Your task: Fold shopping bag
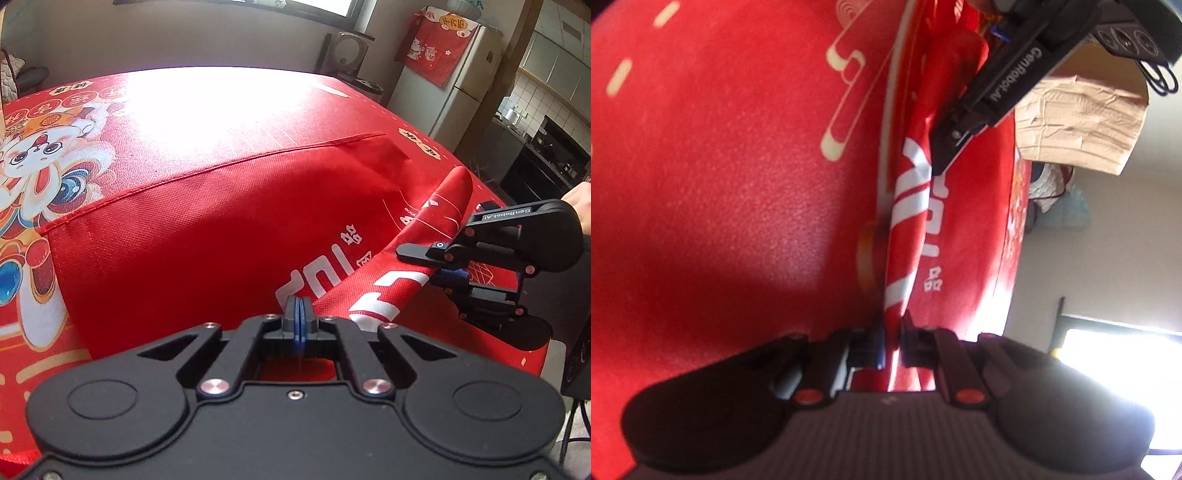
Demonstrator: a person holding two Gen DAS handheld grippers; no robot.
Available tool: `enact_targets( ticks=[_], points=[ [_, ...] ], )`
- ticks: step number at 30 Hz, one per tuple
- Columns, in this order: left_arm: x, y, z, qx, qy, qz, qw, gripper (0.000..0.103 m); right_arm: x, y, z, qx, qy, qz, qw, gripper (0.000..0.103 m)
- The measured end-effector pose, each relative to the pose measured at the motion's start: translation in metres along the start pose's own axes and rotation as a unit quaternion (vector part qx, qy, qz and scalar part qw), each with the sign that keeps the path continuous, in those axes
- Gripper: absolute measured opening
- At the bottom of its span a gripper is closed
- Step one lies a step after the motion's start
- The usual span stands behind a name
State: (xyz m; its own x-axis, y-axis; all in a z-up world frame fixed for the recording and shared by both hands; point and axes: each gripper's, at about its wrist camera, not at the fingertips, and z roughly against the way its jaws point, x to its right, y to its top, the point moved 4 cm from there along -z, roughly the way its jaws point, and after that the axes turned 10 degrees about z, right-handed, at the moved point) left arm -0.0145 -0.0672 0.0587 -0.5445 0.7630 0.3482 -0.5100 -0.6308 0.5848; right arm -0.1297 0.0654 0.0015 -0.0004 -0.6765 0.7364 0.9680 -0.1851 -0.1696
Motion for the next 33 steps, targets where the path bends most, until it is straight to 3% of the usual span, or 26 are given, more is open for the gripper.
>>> enact_targets(
  ticks=[3, 7, 10, 12, 15, 17, 18, 20, 21, 22, 23, 24, 25, 27, 28, 30, 32, 33],
  points=[
    [0.005, 0.0, 0.0, -0.029, -0.027, -0.011, 0.9992, 0.003, -0.001, 0.004, 0.022, 0.013, 0.035, -0.028, 0.999, 0.008],
    [0.02, -0.008, -0.001, -0.056, -0.055, -0.041, 0.9961, 0.003, -0.021, 0.014, 0.064, 0.032, 0.051, -0.036, 0.998, 0.008],
    [0.03, -0.009, -0.002, -0.058, -0.047, -0.069, 0.9948, 0.003, -0.014, 0.004, 0.071, 0.045, 0.078, -0.113, 0.99, 0.008],
    [0.036, -0.008, -0.003, -0.062, -0.039, -0.085, 0.9936, 0.003, 0.003, -0.008, 0.068, 0.058, 0.117, -0.201, 0.971, 0.009],
    [0.037, -0.005, -0.005, -0.073, -0.04, -0.086, 0.9929, 0.003, 0.033, -0.036, 0.058, 0.074, 0.197, -0.365, 0.907, 0.011],
    [0.031, -0.003, -0.006, -0.078, -0.051, -0.063, 0.9936, 0.003, 0.041, -0.051, 0.052, 0.084, 0.231, -0.431, 0.868, 0.013],
    [0.026, -0.002, -0.007, -0.08, -0.062, -0.046, 0.9938, 0.003, 0.046, -0.064, 0.046, 0.093, 0.259, -0.482, 0.832, 0.015],
    [0.016, -0.001, -0.008, -0.084, -0.082, -0.015, 0.993, 0.003, 0.051, -0.082, 0.036, 0.108, 0.296, -0.551, 0.773, 0.016],
    [0.011, 0.0, -0.009, -0.088, -0.092, -0.003, 0.9918, 0.003, 0.051, -0.095, 0.031, 0.119, 0.316, -0.591, 0.733, 0.016],
    [0.007, 0.001, -0.011, -0.093, -0.102, 0.008, 0.9904, 0.003, 0.048, -0.104, 0.027, 0.124, 0.33, -0.618, 0.702, 0.017],
    [0.007, 0.001, -0.012, -0.096, -0.106, 0.013, 0.9896, 0.003, 0.047, -0.116, 0.021, 0.131, 0.351, -0.653, 0.658, 0.017],
    [0.007, 0.002, -0.014, -0.099, -0.107, 0.013, 0.9892, 0.003, 0.045, -0.123, 0.017, 0.135, 0.363, -0.673, 0.63, 0.018],
    [0.007, 0.004, -0.015, -0.104, -0.107, 0.012, 0.9888, 0.003, 0.043, -0.13, 0.012, 0.14, 0.378, -0.695, 0.595, 0.018],
    [0.006, 0.006, -0.019, -0.11, -0.106, 0.01, 0.9882, 0.003, 0.038, -0.135, 0.005, 0.139, 0.394, -0.722, 0.551, 0.019],
    [0.005, 0.008, -0.02, -0.113, -0.106, 0.009, 0.9879, 0.003, 0.035, -0.14, 0.002, 0.138, 0.407, -0.74, 0.518, 0.019],
    [0.005, 0.012, -0.025, -0.117, -0.107, 0.009, 0.9873, 0.003, 0.027, -0.142, 0.0, 0.132, 0.421, -0.759, 0.479, 0.019],
    [0.004, 0.012, -0.027, -0.122, -0.107, 0.011, 0.9866, 0.003, 0.026, -0.145, -0.003, 0.126, 0.429, -0.765, 0.464, 0.019],
    [0.003, 0.013, -0.028, -0.124, -0.107, 0.01, 0.9864, 0.003, 0.027, -0.146, -0.004, 0.123, 0.434, -0.763, 0.463, 0.019]
  ],
)
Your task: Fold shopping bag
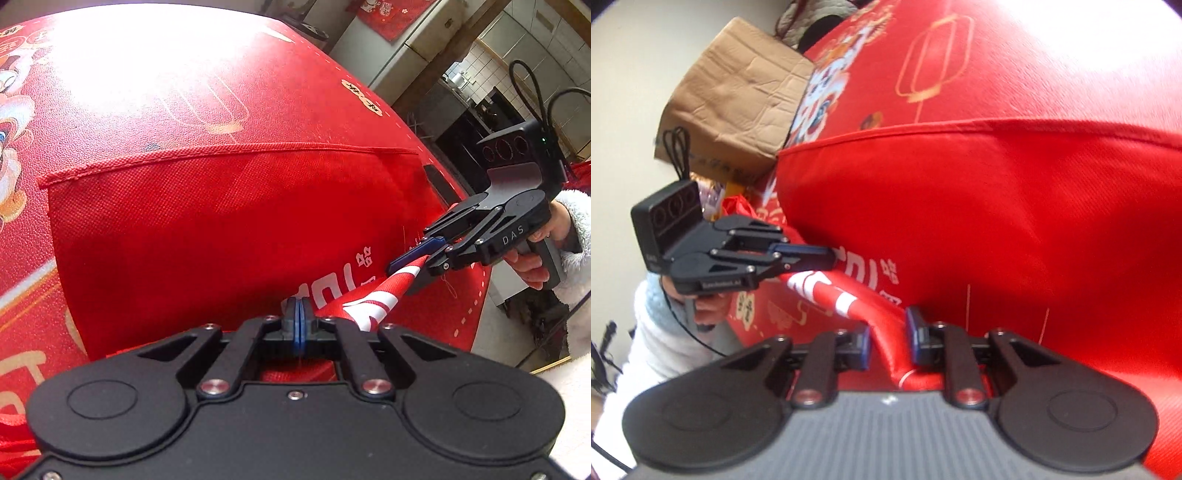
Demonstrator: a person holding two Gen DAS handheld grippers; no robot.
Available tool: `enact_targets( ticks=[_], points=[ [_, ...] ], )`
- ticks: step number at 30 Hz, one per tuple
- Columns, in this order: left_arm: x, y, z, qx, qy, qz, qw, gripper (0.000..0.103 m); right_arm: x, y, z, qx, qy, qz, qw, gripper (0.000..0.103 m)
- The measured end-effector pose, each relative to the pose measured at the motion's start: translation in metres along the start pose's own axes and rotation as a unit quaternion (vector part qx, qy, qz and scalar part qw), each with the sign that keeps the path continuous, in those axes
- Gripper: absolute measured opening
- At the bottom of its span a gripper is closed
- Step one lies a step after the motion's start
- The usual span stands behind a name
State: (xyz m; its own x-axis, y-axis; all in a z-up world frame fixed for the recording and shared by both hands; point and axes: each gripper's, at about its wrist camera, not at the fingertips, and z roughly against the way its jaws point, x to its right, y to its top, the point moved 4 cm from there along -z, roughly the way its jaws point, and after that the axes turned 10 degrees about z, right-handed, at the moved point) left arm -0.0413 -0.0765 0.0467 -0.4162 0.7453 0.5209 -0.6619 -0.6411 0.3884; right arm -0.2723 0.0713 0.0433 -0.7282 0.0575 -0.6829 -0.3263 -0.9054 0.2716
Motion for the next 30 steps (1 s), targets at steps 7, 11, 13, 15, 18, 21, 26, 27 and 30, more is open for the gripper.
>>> enact_targets(
  ticks=[7, 11, 13, 15, 18, 21, 26, 27, 30],
  points=[
    [0.011, 0.005, -0.01, -0.015, 0.015, -0.03, 0.9993, 0.003, -0.003, 0.042, -0.016, -0.093, -0.035, -0.033, 0.995, 0.016],
    [0.012, 0.002, -0.011, -0.01, 0.013, -0.035, 0.9992, 0.003, -0.007, 0.049, -0.02, -0.106, -0.037, -0.041, 0.993, 0.016],
    [0.012, 0.0, -0.012, -0.009, 0.01, -0.036, 0.9992, 0.003, -0.005, 0.051, -0.022, -0.108, -0.029, -0.048, 0.993, 0.016],
    [0.011, 0.0, -0.012, -0.011, 0.007, -0.034, 0.9993, 0.003, -0.002, 0.051, -0.022, -0.111, -0.015, -0.055, 0.992, 0.017],
    [0.01, 0.001, -0.012, -0.011, 0.005, -0.037, 0.9992, 0.003, -0.003, 0.05, -0.032, -0.122, -0.023, -0.049, 0.991, 0.016],
    [0.011, 0.001, -0.014, -0.012, 0.006, -0.045, 0.9989, 0.003, -0.005, 0.05, -0.033, -0.132, -0.037, -0.048, 0.989, 0.016],
    [0.023, 0.003, -0.005, -0.002, 0.031, -0.074, 0.9968, 0.007, -0.002, 0.052, -0.036, -0.139, -0.033, -0.066, 0.988, 0.016],
    [0.027, 0.001, 0.003, 0.012, 0.029, -0.089, 0.9955, 0.007, 0.0, 0.051, -0.036, -0.137, -0.028, -0.074, 0.987, 0.015],
    [0.034, -0.007, 0.026, 0.042, 0.032, -0.114, 0.9921, 0.007, 0.005, 0.051, -0.036, -0.135, -0.016, -0.084, 0.987, 0.015]
  ],
)
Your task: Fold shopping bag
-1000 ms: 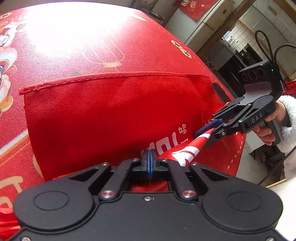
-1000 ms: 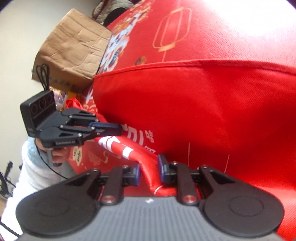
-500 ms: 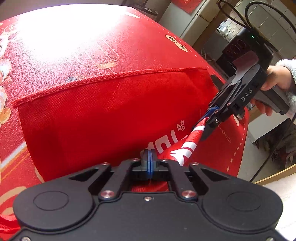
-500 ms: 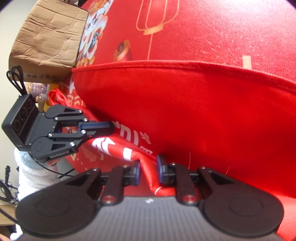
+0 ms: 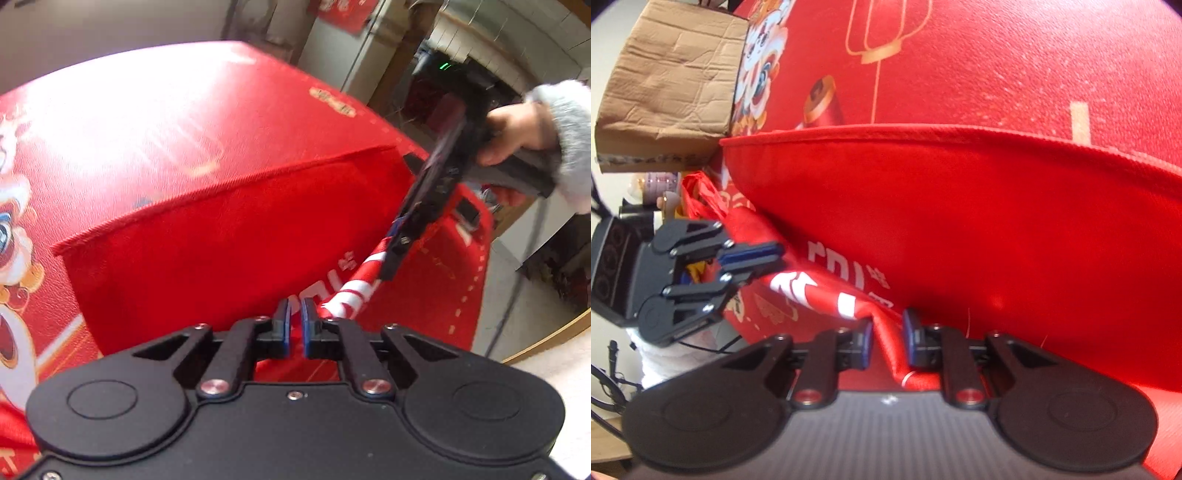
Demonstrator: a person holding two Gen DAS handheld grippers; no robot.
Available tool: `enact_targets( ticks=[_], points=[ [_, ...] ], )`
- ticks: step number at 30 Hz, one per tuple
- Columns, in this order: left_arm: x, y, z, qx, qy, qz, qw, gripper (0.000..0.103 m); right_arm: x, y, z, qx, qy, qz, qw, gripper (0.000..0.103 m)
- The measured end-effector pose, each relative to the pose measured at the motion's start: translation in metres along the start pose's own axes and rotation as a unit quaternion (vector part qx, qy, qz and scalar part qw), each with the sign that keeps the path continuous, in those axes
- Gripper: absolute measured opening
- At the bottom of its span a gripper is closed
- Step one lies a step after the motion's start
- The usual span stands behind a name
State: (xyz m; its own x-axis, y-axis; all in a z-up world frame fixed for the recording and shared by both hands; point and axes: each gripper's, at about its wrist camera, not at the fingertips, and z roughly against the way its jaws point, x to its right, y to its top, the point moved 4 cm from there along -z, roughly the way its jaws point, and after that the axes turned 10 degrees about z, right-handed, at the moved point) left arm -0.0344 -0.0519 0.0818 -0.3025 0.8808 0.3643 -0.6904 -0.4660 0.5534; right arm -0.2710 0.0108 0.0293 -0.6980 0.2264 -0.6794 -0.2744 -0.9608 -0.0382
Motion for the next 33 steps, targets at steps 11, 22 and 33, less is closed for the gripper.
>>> enact_targets(
  ticks=[11, 22, 33],
  points=[
    [0.05, -0.037, 0.016, 0.042, 0.114, -0.181, 0.976, 0.01, 0.011, 0.0, 0.002, -0.006, 0.023, -0.007, 1.0, 0.014],
    [0.079, -0.055, 0.004, 0.057, 0.207, -0.391, 0.8952, 0.059, 0.011, -0.001, 0.002, 0.002, 0.029, 0.003, 1.0, 0.014],
    [0.086, -0.073, -0.008, 0.069, 0.221, -0.459, 0.8578, 0.092, 0.012, -0.002, 0.002, 0.009, 0.033, 0.013, 0.999, 0.014]
  ],
)
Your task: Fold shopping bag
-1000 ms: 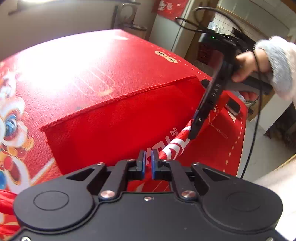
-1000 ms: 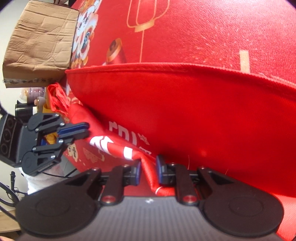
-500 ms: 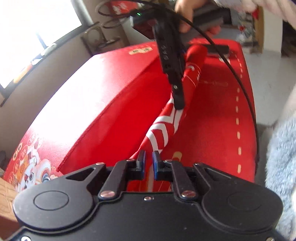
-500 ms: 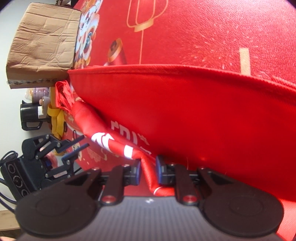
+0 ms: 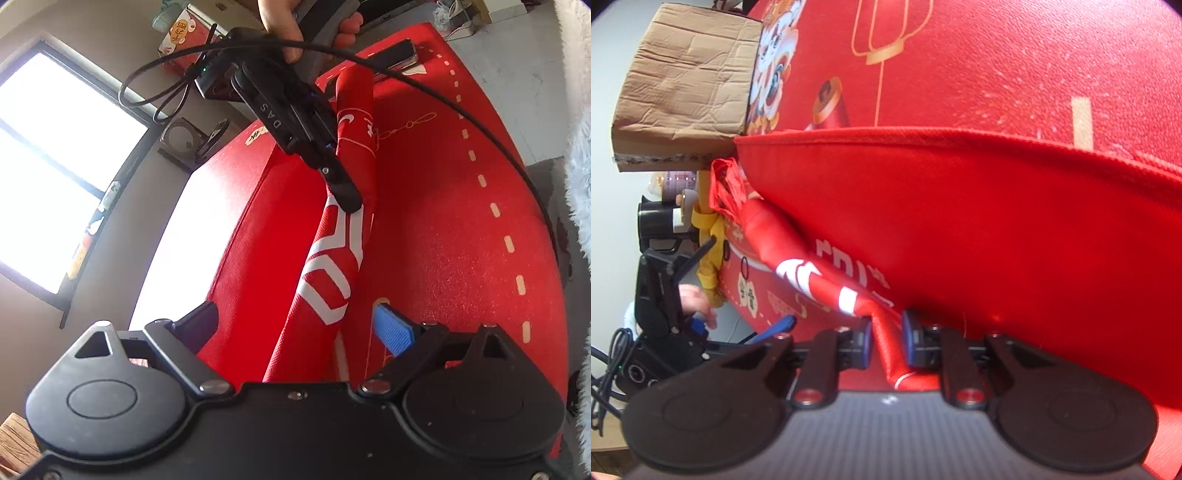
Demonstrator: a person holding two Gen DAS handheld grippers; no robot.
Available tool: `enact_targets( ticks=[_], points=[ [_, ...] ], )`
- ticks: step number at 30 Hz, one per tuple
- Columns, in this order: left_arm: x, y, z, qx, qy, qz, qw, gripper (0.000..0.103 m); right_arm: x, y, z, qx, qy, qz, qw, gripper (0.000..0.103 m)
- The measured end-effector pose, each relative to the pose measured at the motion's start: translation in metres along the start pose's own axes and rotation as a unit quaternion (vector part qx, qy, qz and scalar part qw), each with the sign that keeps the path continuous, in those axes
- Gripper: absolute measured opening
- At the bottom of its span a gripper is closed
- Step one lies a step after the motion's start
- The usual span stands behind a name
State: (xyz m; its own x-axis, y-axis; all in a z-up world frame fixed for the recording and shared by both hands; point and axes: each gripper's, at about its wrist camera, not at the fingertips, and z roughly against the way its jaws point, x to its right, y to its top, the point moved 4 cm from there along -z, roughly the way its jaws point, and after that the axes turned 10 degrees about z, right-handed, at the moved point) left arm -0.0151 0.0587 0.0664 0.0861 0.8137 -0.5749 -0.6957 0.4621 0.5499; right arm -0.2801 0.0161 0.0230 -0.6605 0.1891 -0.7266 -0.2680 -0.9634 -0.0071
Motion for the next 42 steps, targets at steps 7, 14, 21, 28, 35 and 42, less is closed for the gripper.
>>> enact_targets(
  ticks=[7, 14, 21, 28, 35, 42],
  points=[
    [-0.018, -0.003, -0.013, -0.025, -0.01, 0.132, 0.9909, 0.06, 0.0, -0.004, 0.001, 0.006, 0.0, 0.007, 1.0, 0.014],
    [-0.034, -0.011, -0.009, -0.046, -0.057, 0.194, 0.9782, 0.052, -0.001, -0.004, 0.002, 0.003, 0.0, 0.009, 1.0, 0.014],
    [-0.04, -0.014, -0.008, -0.041, -0.068, 0.2, 0.9764, 0.048, -0.001, -0.005, 0.002, 0.005, 0.0, 0.01, 1.0, 0.015],
    [-0.041, -0.013, -0.019, -0.04, -0.094, 0.2, 0.9746, 0.05, -0.002, -0.004, 0.002, 0.006, -0.002, 0.011, 1.0, 0.015],
    [-0.034, -0.013, -0.03, -0.041, -0.103, 0.199, 0.9737, 0.067, -0.002, -0.003, 0.001, 0.007, -0.003, 0.012, 1.0, 0.015],
    [-0.036, -0.009, -0.032, -0.067, -0.09, 0.211, 0.971, 0.051, -0.004, -0.002, 0.0, 0.003, -0.006, 0.02, 1.0, 0.015]
  ],
)
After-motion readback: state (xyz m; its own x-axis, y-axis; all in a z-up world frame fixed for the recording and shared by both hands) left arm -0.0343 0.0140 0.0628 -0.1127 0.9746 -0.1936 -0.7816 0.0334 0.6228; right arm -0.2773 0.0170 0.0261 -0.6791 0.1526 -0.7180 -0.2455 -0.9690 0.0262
